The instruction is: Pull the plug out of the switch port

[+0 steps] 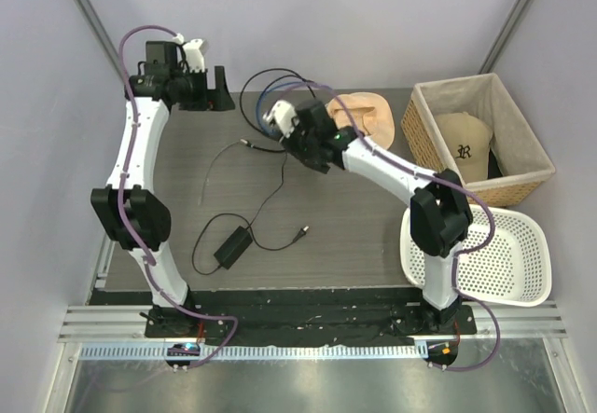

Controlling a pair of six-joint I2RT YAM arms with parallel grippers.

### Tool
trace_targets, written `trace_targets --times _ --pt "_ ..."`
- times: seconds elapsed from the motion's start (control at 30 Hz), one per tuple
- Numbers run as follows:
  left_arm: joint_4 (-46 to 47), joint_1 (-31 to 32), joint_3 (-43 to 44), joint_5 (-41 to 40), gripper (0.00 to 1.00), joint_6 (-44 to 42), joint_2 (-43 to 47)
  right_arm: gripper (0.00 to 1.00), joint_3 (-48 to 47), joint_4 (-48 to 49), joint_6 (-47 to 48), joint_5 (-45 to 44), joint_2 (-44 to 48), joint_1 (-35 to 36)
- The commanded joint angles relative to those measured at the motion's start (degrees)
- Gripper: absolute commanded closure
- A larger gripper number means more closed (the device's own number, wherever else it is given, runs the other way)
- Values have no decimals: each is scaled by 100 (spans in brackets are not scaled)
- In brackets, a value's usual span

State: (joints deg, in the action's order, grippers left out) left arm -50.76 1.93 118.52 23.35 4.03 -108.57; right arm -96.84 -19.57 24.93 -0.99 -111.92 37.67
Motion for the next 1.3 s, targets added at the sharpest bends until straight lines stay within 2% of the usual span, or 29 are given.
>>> trace_targets --times 0.0,0.13,0.23,0.3,0.43,0.47,0.5,0.6,0.63,0.67,0.7,0.77,0.83,0.87,0.93,1.03,1.13,1.17,1.23,1.27 --pt "637 -88 -714 -129 4 1 696 99 926 656 1083 -594 908 477" --pt "498 -114 -971 -270 0 308 777 99 1377 683 1418 -736 988 803" --pt "260 -114 -1164 -209 1 589 732 99 1589 569 1444 -394 1032 847" --pt "321 -114 -1531 -16 1 870 767 99 1877 472 1795 -174 1145 830" --pt "778 -114 -2271 467 3 1275 987 99 2843 936 2752 1079 1646 549" --pt "831 -114 -2368 564 3 1328 996 99 3098 1355 3033 1319 1751 461" --pt "927 -114 -2482 817 4 1380 996 99 3579 1612 3479 1478 1953 321" --pt "1050 -114 -2588 1441 5 1268 952 99 4249 2378 4489 2023 2103 66" --pt "1068 -106 -2606 2384 7 1145 943 99 4435 2658 4886 2311 2156 -31" --pt "1077 -88 -2615 2793 8 1065 900 98 4663 2861 5351 2732 2183 -93" --pt "999 -10 -2589 3084 8 995 873 98 5048 3080 5834 2867 2166 -145" --pt "823 105 -2492 3412 8 723 847 97 5140 3049 6706 3052 1982 -251" --pt "542 281 -2422 3212 8 460 785 91 5104 2497 7766 3245 1841 -374" --pt "489 333 -2395 3115 9 432 768 81 5244 2450 7999 3307 1814 -401" --pt "453 395 -2412 3087 9 458 689 75 5350 2083 8647 3404 1805 -471" --pt "374 466 -2386 3087 10 493 583 69 5482 1791 8827 3334 1858 -559" --pt "286 536 -2377 3079 10 458 583 50 5746 1782 8924 3202 2085 -638" --pt "243 562 -2351 3087 10 458 592 41 5885 1782 8942 3228 2191 -760" --pt "137 650 -2255 3184 10 423 531 35 6027 1782 9038 3333 2560 -901" --pt "-89 694 -2072 3219 10 379 487 16 6158 1773 9108 3395 2718 -971"
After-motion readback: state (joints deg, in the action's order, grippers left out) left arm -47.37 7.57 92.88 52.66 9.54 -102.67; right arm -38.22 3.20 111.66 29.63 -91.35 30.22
